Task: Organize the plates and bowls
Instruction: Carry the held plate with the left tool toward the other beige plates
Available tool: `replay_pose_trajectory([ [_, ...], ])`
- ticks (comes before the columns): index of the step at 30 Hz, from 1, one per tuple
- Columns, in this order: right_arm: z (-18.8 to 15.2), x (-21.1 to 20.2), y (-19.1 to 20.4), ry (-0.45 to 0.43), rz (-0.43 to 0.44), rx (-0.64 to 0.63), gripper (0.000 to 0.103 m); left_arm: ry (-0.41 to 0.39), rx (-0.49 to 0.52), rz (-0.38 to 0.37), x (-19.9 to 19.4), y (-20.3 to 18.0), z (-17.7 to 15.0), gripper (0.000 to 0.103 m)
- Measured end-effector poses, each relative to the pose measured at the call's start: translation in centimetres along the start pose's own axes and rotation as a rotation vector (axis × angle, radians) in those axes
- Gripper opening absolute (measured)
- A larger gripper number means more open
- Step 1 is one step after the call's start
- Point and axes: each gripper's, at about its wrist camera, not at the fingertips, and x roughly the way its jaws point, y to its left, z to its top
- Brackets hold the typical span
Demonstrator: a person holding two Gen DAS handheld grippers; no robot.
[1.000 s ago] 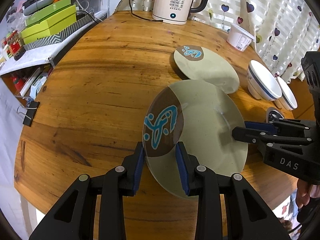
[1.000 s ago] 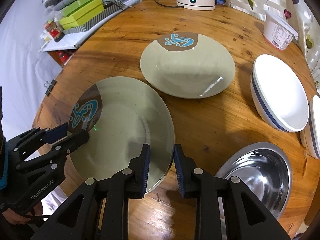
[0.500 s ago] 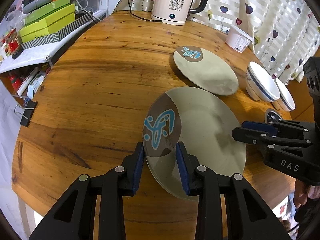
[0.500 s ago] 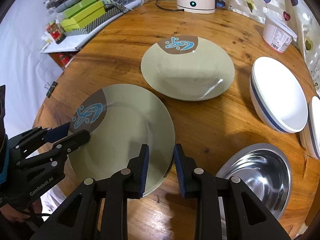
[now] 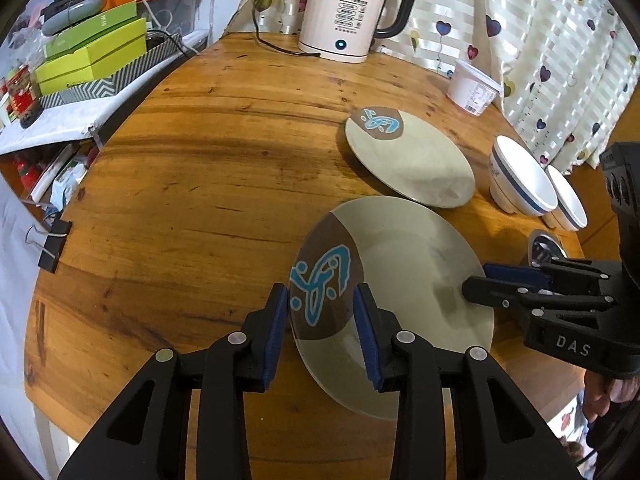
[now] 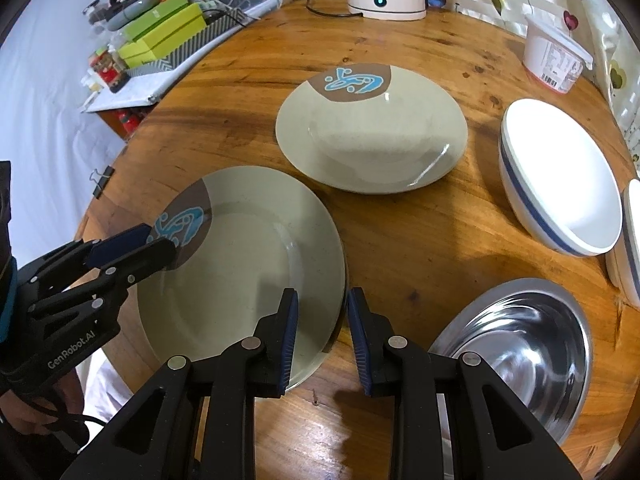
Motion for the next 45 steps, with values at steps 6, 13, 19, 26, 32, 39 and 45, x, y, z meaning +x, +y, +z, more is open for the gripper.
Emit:
replay_pose_trajectory([
  [6, -0.1, 0.0, -0.1, 0.002, 0.001, 0.004, 0.026, 0.010, 0.011, -0.002, -0.1, -0.4, -0.3, 0.036],
  [13, -0.1, 0.1, -0.1, 0.003, 0.001, 0.001, 0.026, 0.012, 0.008, -0.005, -0.2, -0.4, -0.5, 0.036],
  [19, -0.2, -0.4, -0.3, -0.009, 0.007, 0.015, 0.026, -0.004, 0.014, -0.007, -0.7, -0.4, -0.4, 0.036],
  [26, -0.4, -2.8, -0.7, -0.083, 0.030, 0.037, 0.034, -0.032, 0.021, -0.003, -1.6, -0.4, 0.3, 0.036],
  [32, -0.9, -4.6, -1.3, -0.145, 0.053, 0.068, 0.042, -0.056, 0.033, 0.000, -2.3, -0.7, 0.7, 0.036],
  [39, -1.3, -5.8, -1.9, -0.180, 0.075, 0.098, 0.043, -0.064, 0.044, 0.000, -2.6, -1.1, 1.2, 0.036],
  [45, -1.4, -5.9, -1.8, -0.182, 0.092, 0.106, 0.043, -0.067, 0.052, -0.001, -2.6, -1.4, 1.4, 0.036],
])
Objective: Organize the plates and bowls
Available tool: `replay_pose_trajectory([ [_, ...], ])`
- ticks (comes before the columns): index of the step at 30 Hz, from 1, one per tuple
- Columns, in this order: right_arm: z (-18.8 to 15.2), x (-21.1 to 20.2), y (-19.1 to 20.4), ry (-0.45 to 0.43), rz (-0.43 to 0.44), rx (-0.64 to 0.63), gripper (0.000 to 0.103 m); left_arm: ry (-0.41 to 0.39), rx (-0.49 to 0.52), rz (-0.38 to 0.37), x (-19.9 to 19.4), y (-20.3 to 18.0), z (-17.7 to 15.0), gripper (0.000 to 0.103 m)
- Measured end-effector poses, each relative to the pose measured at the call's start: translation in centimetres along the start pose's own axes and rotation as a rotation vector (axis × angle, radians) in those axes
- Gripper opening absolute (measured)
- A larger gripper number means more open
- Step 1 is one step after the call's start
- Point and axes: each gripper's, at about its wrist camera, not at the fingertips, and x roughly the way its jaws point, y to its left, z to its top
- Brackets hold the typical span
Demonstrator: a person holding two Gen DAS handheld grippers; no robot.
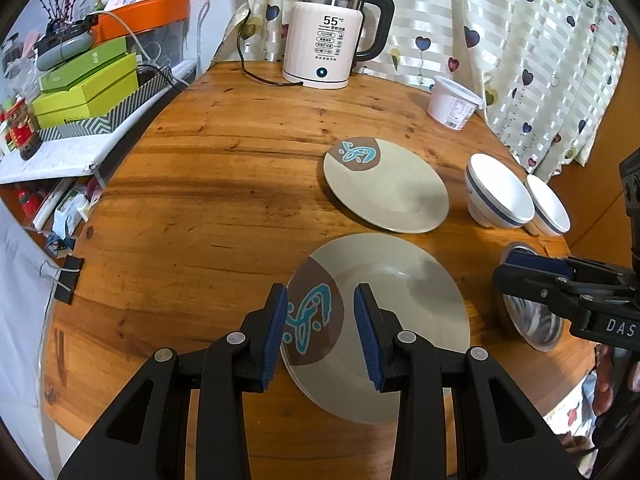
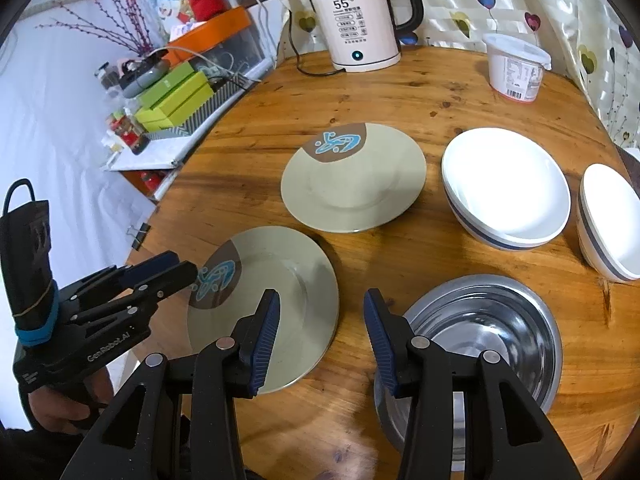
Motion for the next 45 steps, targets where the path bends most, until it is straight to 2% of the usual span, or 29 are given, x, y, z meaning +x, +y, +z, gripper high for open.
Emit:
replay_pose_trajectory([
  [32, 2.0, 0.8, -1.6, -0.027, -0.012, 0.110, 0.043, 0.009, 0.019, -0.035, 1.8, -0.3, 2.9, 0.036],
  [45, 3.5, 2.6, -3.5, -0.010, -0.033, 0.195, 0.043, 0.024, 0.027, -0.117, 4.2, 0.2, 6.2, 0.036],
])
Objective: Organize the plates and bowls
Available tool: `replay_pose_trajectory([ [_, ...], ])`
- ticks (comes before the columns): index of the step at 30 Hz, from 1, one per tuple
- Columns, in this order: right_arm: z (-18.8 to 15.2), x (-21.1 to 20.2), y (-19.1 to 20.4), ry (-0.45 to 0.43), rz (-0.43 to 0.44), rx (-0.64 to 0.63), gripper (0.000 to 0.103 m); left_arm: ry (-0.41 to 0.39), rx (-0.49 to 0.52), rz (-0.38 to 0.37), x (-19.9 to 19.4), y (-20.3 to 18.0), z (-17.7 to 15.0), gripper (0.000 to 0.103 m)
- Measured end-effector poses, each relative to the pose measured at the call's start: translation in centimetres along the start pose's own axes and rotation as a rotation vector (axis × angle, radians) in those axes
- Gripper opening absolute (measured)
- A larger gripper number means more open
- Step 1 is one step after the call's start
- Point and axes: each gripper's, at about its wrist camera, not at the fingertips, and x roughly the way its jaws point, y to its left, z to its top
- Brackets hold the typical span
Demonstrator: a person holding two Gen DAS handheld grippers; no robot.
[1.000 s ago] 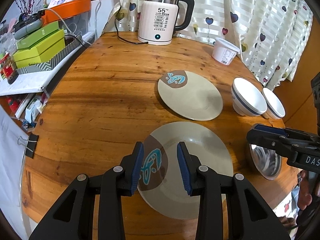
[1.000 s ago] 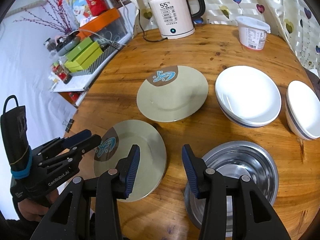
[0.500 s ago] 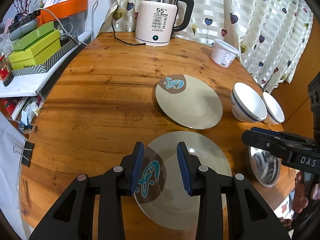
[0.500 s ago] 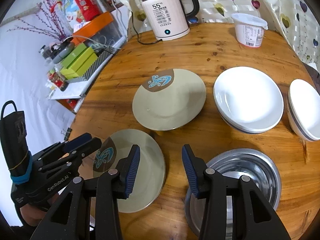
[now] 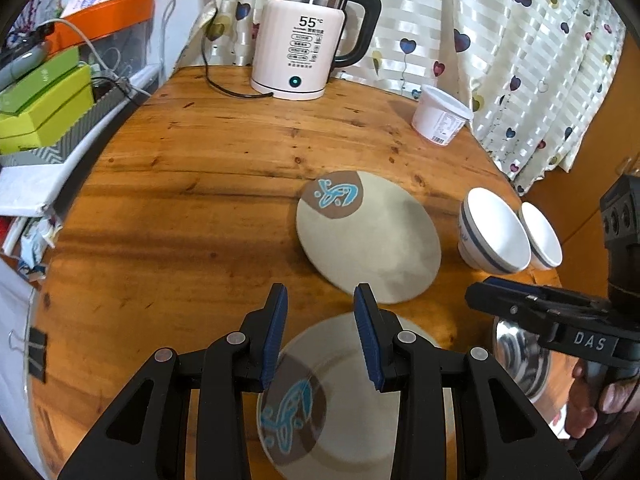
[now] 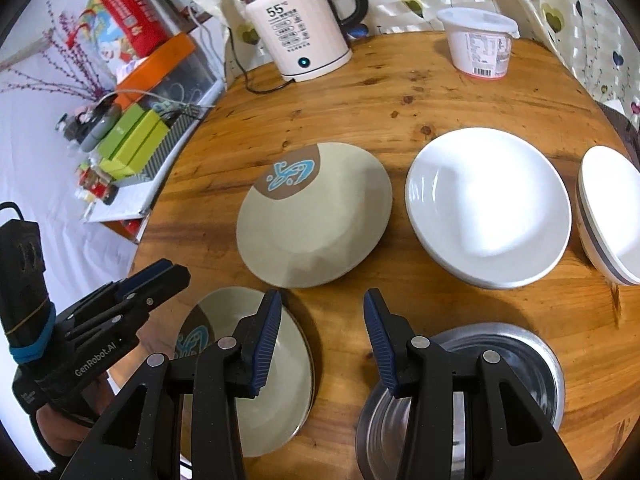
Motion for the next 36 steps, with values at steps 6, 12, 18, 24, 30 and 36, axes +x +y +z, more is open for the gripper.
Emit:
replay_pose_trajectory([
  [6, 0.9, 1.1, -0.6, 0.011, -0.002, 0.036, 0.043, 0.026, 0.003, -0.026, 1.9, 0.5, 1.7, 0.036],
  [12, 1.6, 2.2, -1.2, 0.027, -0.019, 0.070, 0.043, 0.054, 0.010, -0.039, 4.2, 0.7, 2.9, 0.036],
  [18, 2.2, 3.1, -1.5, 0.038, -0.043, 0.089, 0.043, 0.069, 0.014, -0.044, 5.7, 0.9, 3.7, 0.036],
  [24, 2.7, 3.8, -1.3, 0.046, -0.061, 0.089, 0.042, 0.087, 0.011, -0.047, 7.0, 1.3, 4.2, 0.036],
  [30, 3.1, 4.3, -1.0, 0.051, -0.080, 0.083, 0.042, 0.100, 0.009, -0.067, 7.8, 1.4, 4.2, 0.036],
  [36, 3.6, 4.8, -0.7, 0.059, -0.106, 0.078, 0.042, 0.108, 0.024, -0.078, 8.2, 1.2, 4.4, 0.036],
])
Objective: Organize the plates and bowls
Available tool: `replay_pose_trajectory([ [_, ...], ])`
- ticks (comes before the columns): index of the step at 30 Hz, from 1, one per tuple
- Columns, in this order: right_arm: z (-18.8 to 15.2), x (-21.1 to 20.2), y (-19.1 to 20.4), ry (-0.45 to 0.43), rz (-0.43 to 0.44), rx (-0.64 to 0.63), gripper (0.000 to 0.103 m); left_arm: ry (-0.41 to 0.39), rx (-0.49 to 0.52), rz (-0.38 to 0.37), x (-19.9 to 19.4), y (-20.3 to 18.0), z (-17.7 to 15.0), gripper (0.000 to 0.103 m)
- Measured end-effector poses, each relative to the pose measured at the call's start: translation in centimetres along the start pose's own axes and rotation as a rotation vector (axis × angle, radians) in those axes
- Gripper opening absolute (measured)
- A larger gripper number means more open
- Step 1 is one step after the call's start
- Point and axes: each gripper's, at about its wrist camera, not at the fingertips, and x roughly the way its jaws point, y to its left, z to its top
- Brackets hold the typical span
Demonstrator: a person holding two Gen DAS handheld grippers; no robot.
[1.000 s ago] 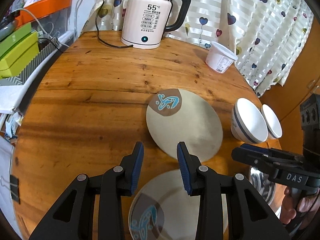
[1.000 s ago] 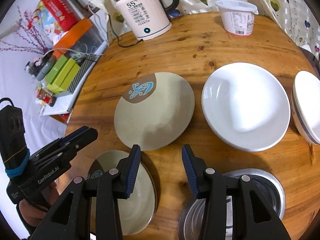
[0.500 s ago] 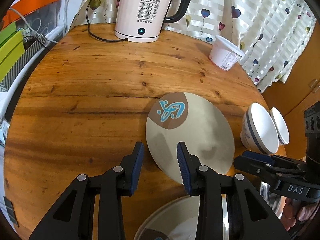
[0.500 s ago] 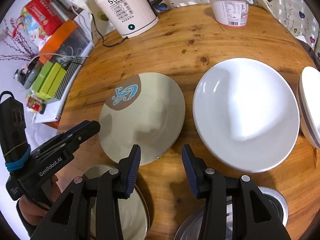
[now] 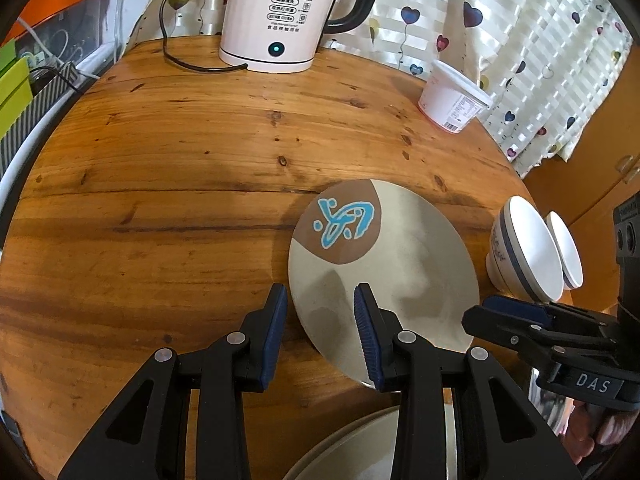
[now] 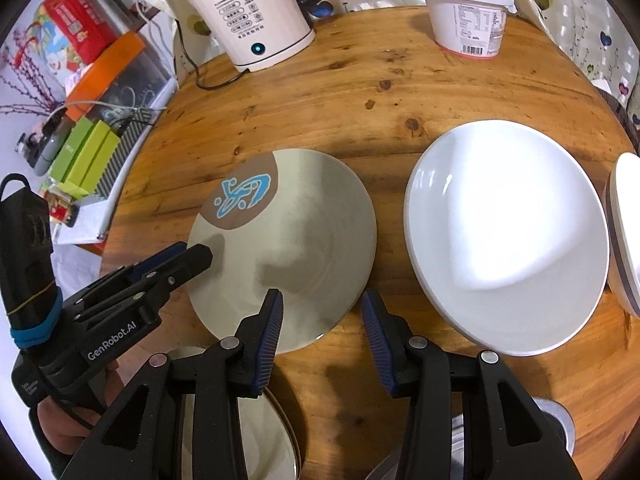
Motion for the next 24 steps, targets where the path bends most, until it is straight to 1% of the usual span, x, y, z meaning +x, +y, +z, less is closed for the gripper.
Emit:
replay_pose_trajectory([
  [14, 0.4, 1.1, 0.1, 0.022, -0.016, 0.016, 0.042, 0.013, 0.003, -0.018, 0.9, 0.4, 0.1, 0.036],
  [17, 0.5, 1.3, 0.2, 0.019, -0.022, 0.012, 0.038, 0.007, 0.004, -0.015, 0.9, 0.5, 0.1, 0.036],
  [20, 0.7, 1.6, 0.2, 0.019, -0.030, 0.015, 0.033, 0.000, 0.007, -0.005, 1.0, 0.6, 0.2, 0.032],
  [22, 0.7, 1.8, 0.1, 0.022, -0.031, 0.016, 0.029, -0.004, 0.008, -0.006, 1.0, 0.6, 0.2, 0.032],
  [24, 0.8, 1.8, 0.1, 0.020, -0.031, 0.017, 0.029, -0.006, 0.012, -0.004, 1.0, 0.7, 0.2, 0.031],
])
